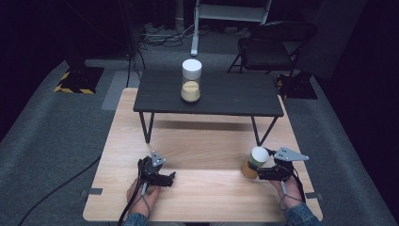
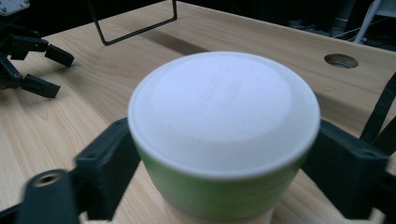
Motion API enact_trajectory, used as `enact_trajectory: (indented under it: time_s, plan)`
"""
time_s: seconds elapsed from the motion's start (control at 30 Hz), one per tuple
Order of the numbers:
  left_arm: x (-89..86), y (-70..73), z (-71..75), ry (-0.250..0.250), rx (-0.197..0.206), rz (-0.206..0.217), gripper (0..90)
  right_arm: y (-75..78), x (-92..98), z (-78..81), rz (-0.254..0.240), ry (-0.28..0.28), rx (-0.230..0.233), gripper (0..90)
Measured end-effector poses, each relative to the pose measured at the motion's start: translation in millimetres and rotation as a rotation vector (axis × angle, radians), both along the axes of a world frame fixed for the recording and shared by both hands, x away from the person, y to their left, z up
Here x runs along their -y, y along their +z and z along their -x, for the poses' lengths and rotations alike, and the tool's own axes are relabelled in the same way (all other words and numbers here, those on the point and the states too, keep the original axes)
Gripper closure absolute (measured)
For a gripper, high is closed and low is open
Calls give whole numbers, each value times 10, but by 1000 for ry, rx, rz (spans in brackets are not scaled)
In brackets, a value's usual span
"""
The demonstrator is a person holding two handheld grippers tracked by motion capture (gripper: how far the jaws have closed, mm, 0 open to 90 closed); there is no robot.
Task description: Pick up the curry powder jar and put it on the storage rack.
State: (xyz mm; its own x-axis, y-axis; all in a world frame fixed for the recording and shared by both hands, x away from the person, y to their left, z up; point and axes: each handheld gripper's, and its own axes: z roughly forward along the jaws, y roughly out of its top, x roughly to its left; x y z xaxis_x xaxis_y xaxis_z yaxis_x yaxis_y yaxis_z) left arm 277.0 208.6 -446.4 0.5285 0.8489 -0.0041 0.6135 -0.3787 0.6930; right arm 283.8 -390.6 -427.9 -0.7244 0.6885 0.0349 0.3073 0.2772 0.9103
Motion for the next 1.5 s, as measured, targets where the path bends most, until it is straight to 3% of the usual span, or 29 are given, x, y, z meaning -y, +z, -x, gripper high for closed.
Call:
enact_trajectory:
  time_s: [0.13,0.4,0.53,0.87,1.5]
  plan:
    - [-3,-1,-2,-2,1,1,22,-41,69,-39,-26,31,-5,322]
    - [-4,-1,-4,-2,0,1,21,23,-24,6,9,19,5,331]
    - [-5,-1,-6,-3,0,1,20,80,-48,32,-2,23,5,331]
    - [-7,0,-11,-4,-2,2,18,418,-92,70,-11,24,51,331]
    - [-7,0,-13,-4,-2,3,17,1068,-76,-84,-33,6,93,331]
